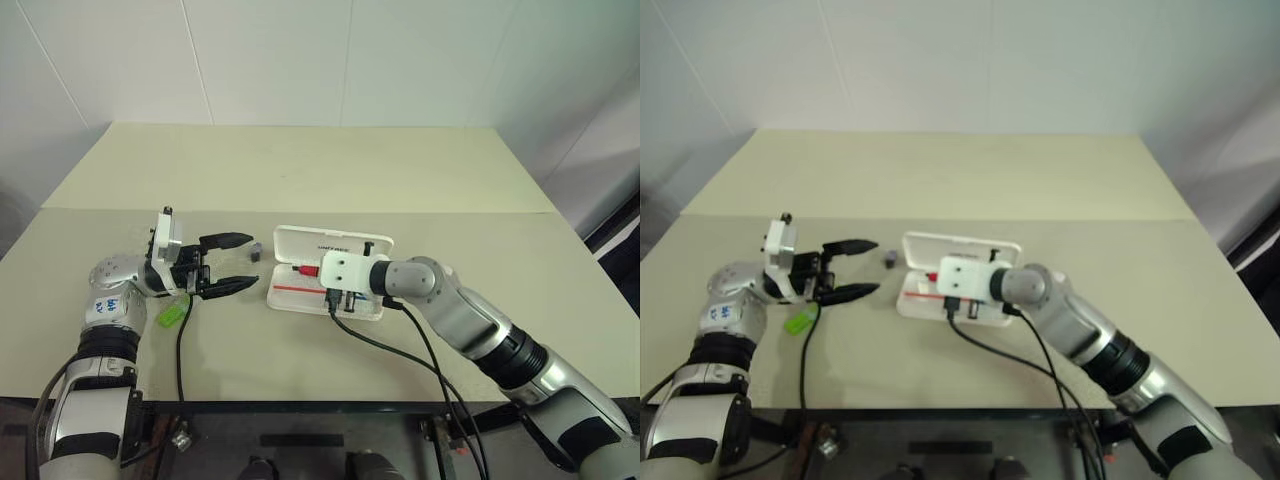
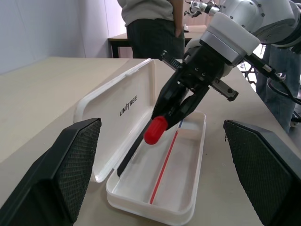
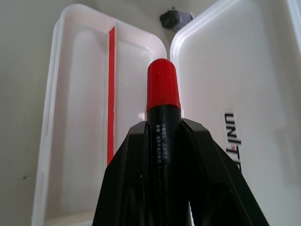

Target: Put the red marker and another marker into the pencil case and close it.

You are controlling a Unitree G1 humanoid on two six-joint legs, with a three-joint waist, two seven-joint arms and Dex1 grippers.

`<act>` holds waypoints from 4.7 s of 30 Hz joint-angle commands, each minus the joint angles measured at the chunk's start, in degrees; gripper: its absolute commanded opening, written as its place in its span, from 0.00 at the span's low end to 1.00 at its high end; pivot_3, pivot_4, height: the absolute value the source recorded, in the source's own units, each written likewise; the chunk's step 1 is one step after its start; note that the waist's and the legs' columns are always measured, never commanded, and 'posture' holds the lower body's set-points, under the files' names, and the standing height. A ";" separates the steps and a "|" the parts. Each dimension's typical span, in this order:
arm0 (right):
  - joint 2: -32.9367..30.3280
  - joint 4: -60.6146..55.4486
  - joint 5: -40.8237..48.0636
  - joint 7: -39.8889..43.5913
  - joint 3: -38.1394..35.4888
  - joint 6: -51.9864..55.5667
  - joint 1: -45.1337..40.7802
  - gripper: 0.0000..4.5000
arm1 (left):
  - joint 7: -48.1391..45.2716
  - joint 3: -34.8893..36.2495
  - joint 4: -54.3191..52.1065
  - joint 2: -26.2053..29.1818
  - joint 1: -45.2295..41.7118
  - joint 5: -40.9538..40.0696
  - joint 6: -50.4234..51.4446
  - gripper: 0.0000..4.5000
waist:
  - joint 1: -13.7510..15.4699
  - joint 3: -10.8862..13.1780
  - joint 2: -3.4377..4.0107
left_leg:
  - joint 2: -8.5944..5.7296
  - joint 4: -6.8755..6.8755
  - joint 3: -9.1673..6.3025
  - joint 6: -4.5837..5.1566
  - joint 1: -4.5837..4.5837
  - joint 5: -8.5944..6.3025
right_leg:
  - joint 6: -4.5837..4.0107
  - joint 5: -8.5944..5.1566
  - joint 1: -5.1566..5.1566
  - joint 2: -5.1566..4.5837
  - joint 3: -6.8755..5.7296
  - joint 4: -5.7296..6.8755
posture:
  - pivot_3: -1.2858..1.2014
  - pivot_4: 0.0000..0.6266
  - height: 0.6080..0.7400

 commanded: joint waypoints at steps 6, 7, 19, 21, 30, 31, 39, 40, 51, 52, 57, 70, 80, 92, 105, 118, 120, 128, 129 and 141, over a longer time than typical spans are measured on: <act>3.46 3.15 -3.58 -0.44 -4.00 -3.10 -1.11 0.30 | -6.33 0.73 -3.58 0.87 0.93 -1.79 1.13 1.00 | -0.03 0.00 0.00 | -0.02 0.06 -0.01 -0.01 0.00 0.01 | 0.00 0.00 0.02 -0.01 0.00 0.04 | 0.52 0.24 1.00; 3.68 3.45 -3.97 -0.53 -4.26 -3.12 -0.97 0.36 | -6.28 0.73 -3.82 0.79 1.00 -1.84 1.28 1.00 | -0.01 0.00 0.00 | -0.02 0.06 -0.01 -0.01 0.00 0.01 | 0.00 0.00 0.02 0.00 -0.01 0.04 | 0.52 0.24 1.00; 4.13 -6.24 0.67 5.10 -10.72 4.00 3.49 0.99 | -5.90 0.63 -5.67 0.14 1.70 -2.19 2.50 1.00 | 0.04 0.00 0.00 | -0.01 0.06 -0.04 -0.02 0.00 0.01 | 0.00 0.00 0.02 0.00 -0.04 0.06 | 0.52 0.24 1.00; 4.33 -10.88 3.70 6.76 -12.74 8.12 5.02 0.99 | -5.50 0.67 -6.24 0.04 2.06 -2.22 2.68 1.00 | 0.07 0.00 0.00 | -0.01 0.05 -0.12 -0.02 0.00 0.01 | 0.00 0.00 0.02 0.00 -0.03 0.06 | 0.52 0.24 1.00; 0.24 -31.61 22.18 11.39 -28.54 23.92 15.16 0.99 | 6.75 1.84 -11.52 0.87 6.20 2.08 2.56 1.00 | 0.23 0.00 0.00 | 0.05 0.06 -0.57 -0.02 0.03 0.01 | 0.00 0.00 0.14 -0.12 -0.11 0.03 | 0.52 0.24 1.00; -0.68 -33.24 23.75 11.56 -30.32 24.50 16.53 0.99 | 9.74 1.97 -12.25 1.23 6.87 3.28 3.14 1.00 | 0.24 0.00 0.00 | 0.05 0.07 -0.60 -0.02 0.03 0.01 | 0.00 0.00 0.17 -0.15 -0.13 0.02 | 0.52 0.24 1.00; -4.63 -42.05 36.41 10.81 -48.90 23.52 28.27 0.99 | 27.06 3.26 -21.49 3.31 14.44 7.34 13.27 1.00 | 0.17 0.00 0.00 | 0.03 0.05 -0.63 -0.02 0.04 0.01 | 0.01 0.00 0.23 -0.13 -0.15 -0.02 | 0.52 0.24 1.00; -5.17 -42.52 37.39 11.00 -50.43 22.68 29.86 0.99 | 27.92 3.15 -22.06 3.54 14.96 7.66 14.08 1.00 | 0.19 0.00 -0.01 | 0.03 0.05 -0.65 -0.02 0.07 0.01 | 0.01 0.00 0.27 -0.11 -0.17 -0.03 | 0.52 0.24 1.00; -12.69 -42.00 39.39 11.43 -59.42 14.92 43.32 0.99 | 36.29 2.09 -29.96 7.43 19.78 11.19 29.37 1.00 | 0.08 0.00 -0.01 | -0.04 0.06 -0.55 -0.02 0.13 0.02 | 0.03 0.02 0.32 -0.04 -0.08 -0.08 | 0.52 0.24 1.00; -12.87 -41.89 39.42 10.94 -59.29 14.75 43.47 0.99 | 36.14 2.00 -30.49 7.72 20.12 11.03 30.40 1.00 | 0.11 0.00 -0.01 | -0.04 0.06 -0.55 -0.02 0.13 0.02 | 0.03 0.02 0.31 0.01 -0.08 -0.09 | 0.52 0.24 1.00; -13.34 -41.83 39.90 9.36 -58.51 14.13 43.94 0.99 | 35.51 1.05 -32.52 10.19 21.17 11.79 34.09 1.00 | 0.33 0.00 -0.01 | -0.02 0.04 -0.55 -0.03 0.13 0.02 | 0.02 0.01 0.32 0.04 -0.12 -0.09 | 0.52 0.24 1.00; -14.80 -40.44 39.88 7.41 -56.32 12.94 43.36 0.99 | 28.18 -6.79 -24.95 18.49 18.29 19.81 27.99 1.00 | 0.43 0.00 -0.01 | -0.02 -0.13 -0.28 -0.03 0.13 0.02 | -0.01 0.00 0.31 -0.06 -0.08 -0.29 | 0.52 0.24 1.00; -15.28 -40.01 39.59 5.52 -56.08 12.55 43.68 1.00 | 16.34 -12.81 -15.61 18.33 13.12 23.44 15.12 0.49 | 0.24 -0.02 -0.01 | -0.03 -0.25 0.16 -0.03 0.23 0.02 | -0.04 -0.01 0.30 -0.02 0.04 -0.31 | 0.52 0.24 1.00; -15.81 -40.28 39.68 4.21 -57.33 12.18 44.86 1.00 | 17.15 -11.39 -10.44 13.29 6.64 23.30 9.16 0.24 | 1.26 -0.02 -0.01 | -0.08 0.02 0.15 -0.02 0.23 0.02 | 0.02 0.02 0.35 -0.01 0.05 -0.14 | 0.52 0.24 1.00; -17.37 -40.27 39.75 5.95 -60.60 9.86 48.37 1.00 | 14.53 -6.75 -7.56 6.29 -6.60 16.49 8.93 0.24 | 1.48 0.02 -0.13 | -0.07 0.59 0.08 0.00 0.00 0.01 | 0.28 0.21 0.42 0.12 0.04 -0.12 | 0.52 0.24 1.00; -16.50 -42.48 38.54 2.91 -61.62 7.65 53.41 1.00 | 8.87 -14.60 -19.55 0.53 -7.18 16.57 18.42 0.24 | 1.67 0.02 -0.13 | -0.07 0.69 0.03 0.00 0.01 0.01 | 0.30 0.23 0.46 0.19 0.10 -0.08 | 0.52 0.24 1.00; -16.21 -42.84 38.52 2.29 -61.61 7.64 53.82 1.00 | 8.89 -16.03 -20.65 -0.37 -7.43 17.04 18.94 0.24 | 1.69 0.02 -0.13 | -0.07 0.67 0.03 0.00 0.00 0.01 | 0.30 0.23 0.45 0.19 0.11 -0.08 | 0.52 0.24 1.00; -15.15 -44.81 38.72 0.98 -62.73 7.30 56.85 1.00 | 11.47 -23.03 -20.36 -6.40 -10.83 21.97 20.90 0.24 | 1.70 0.02 -0.13 | -0.11 0.71 0.04 0.00 0.01 0.02 | 0.31 0.24 0.46 0.21 0.16 -0.07 | 0.52 0.24 1.00; -15.06 -45.11 38.90 1.02 -63.10 7.23 57.42 1.00 | 11.29 -23.49 -19.89 -6.54 -11.00 22.44 20.58 0.24 | 1.61 0.02 -0.13 | -0.11 0.70 0.04 0.00 0.01 0.02 | 0.31 0.24 0.46 0.21 0.16 -0.07 | 0.52 0.24 1.00; -13.89 -47.00 38.44 0.09 -65.12 5.85 62.45 1.00 | 12.10 -26.08 -11.21 -7.42 -14.50 28.61 12.20 0.24 | 1.69 0.02 -0.13 | -0.11 0.72 0.06 0.01 0.02 0.02 | 0.33 0.25 0.46 0.24 0.23 -0.08 | 0.52 0.24 1.00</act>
